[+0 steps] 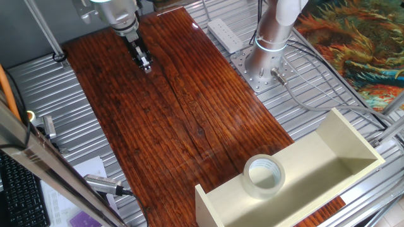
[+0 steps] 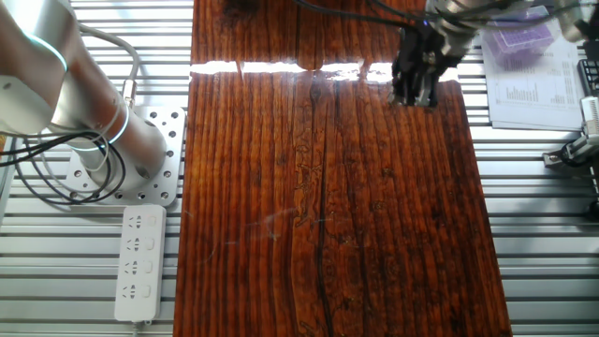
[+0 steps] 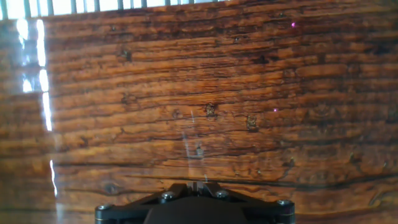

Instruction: Put the object on the shelf

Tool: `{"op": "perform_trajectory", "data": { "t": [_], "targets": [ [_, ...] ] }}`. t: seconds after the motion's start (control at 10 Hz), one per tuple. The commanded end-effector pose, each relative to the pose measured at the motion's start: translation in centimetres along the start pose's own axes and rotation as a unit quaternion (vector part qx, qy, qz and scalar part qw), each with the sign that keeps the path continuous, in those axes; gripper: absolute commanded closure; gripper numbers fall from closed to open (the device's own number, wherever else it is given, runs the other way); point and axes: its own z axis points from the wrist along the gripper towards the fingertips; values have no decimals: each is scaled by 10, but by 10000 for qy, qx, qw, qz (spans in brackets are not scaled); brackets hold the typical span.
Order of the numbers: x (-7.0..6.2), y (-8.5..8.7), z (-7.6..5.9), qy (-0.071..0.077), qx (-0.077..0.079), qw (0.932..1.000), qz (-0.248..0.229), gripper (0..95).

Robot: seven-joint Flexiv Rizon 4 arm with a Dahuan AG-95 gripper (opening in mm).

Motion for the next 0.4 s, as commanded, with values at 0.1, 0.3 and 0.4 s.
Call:
{"op": "perform_trajectory", "data": {
  "t": [0.1,0.3,0.4],
  "targets": [
    [1,-7,3,-400,210,9990,0,950],
    [1,-11,4,-442,212,9988,4,950],
    [1,-11,4,-461,206,9987,14,950]
  ]
}}
